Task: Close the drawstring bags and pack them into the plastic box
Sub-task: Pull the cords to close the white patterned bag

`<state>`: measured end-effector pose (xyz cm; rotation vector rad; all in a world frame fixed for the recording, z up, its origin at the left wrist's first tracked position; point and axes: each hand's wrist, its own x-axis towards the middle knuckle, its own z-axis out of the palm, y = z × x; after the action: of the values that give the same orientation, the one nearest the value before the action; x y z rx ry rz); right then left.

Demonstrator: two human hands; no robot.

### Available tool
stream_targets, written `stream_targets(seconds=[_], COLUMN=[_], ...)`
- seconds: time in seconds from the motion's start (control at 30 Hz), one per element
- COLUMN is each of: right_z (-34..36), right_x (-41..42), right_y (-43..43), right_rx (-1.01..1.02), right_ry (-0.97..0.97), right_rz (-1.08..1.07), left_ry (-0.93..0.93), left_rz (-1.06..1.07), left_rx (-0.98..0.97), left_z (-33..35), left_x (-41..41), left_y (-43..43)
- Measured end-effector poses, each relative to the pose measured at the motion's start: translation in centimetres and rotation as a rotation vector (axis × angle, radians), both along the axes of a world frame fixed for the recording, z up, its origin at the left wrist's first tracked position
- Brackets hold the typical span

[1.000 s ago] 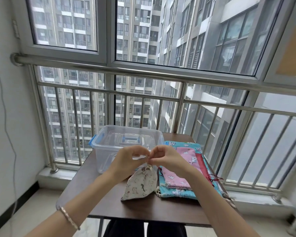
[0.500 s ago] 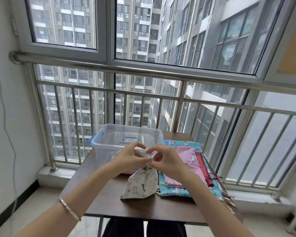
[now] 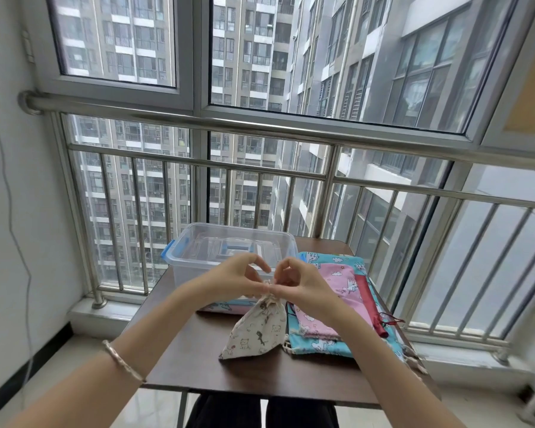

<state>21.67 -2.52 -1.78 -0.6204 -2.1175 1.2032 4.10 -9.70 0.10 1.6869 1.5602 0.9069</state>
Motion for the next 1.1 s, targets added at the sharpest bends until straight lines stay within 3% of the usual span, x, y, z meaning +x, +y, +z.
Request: stream_targets(seconds=[0.1,0.17,0.23,0.6,0.73,1.1], right_z=[-0.4,-0.8,-1.1,-1.6,-1.8,-1.8], right_x=[0.0,0.0,0.0,-0.3,-0.3,-0.1], right_y=[0.1,0.4,0.6,0.0,0.0,0.3], right_rx=[-0.284,-0.466,-0.525,0.187,0.281,0.301], right_ry=[0.105,0.194,0.237,0.085,0.072,0.060], right_rz=[0.025,0.073,0.087,-0.198,-0.224,-0.207], left_ry=[0.150,0.169,0.130,-0.667,-0.707,-0.637], left_rz=[0.008,0.015,0.019,0.087,0.123,0.138], left_rx=[0.097,0.107,0.068,-0.335,-0.360,-0.341], left_z=[0.0,0.0,-0.3,-1.1,-1.4,-1.1], left_x=[-0.1,0.1,0.3,0.8,1.0,1.1], left_y=[0.2,0.2,0.3,0.6,0.6,0.1])
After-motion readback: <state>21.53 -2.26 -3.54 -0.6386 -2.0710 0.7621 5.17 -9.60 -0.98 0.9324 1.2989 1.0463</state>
